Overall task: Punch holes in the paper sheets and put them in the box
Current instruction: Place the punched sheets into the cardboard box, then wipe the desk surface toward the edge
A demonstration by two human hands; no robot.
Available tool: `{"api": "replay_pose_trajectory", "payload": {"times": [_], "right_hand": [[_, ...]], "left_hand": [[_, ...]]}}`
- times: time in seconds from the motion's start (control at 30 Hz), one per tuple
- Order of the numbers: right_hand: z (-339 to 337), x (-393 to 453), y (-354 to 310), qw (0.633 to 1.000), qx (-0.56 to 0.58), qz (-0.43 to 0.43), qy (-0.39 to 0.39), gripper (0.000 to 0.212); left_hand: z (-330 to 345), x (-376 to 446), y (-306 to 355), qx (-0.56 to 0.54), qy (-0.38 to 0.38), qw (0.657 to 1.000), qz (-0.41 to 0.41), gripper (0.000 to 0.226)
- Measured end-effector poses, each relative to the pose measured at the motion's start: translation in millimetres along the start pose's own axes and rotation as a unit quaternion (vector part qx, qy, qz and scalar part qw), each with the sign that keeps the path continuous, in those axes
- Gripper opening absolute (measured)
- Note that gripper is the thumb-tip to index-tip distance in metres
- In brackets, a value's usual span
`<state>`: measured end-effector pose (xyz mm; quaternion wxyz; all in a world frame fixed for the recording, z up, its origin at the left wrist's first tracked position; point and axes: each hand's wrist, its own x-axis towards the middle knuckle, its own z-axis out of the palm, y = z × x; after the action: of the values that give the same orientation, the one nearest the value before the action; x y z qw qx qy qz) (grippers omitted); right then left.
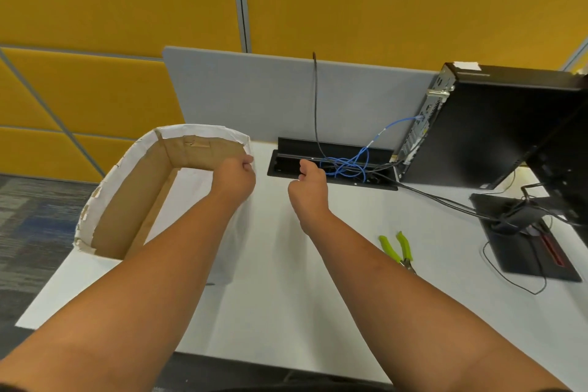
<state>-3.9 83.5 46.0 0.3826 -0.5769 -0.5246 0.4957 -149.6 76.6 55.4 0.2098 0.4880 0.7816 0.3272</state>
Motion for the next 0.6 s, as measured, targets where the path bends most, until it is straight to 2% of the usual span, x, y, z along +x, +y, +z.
{"api": "replay_pose_trajectory", "payload": {"times": [0.23, 0.6], "right_hand": [[-60, 13, 33, 1.000, -0.020, 0.004, 0.021, 0.065], [-115, 19, 127, 0.988, -0.148, 0.038, 0.025, 0.058]], "left_hand": [[56, -29, 25, -0.022, 0.001, 1.000, 0.008, 0.032], [136, -70, -6, 0.011, -0.088, 0.995, -0.037, 0.049]]}}
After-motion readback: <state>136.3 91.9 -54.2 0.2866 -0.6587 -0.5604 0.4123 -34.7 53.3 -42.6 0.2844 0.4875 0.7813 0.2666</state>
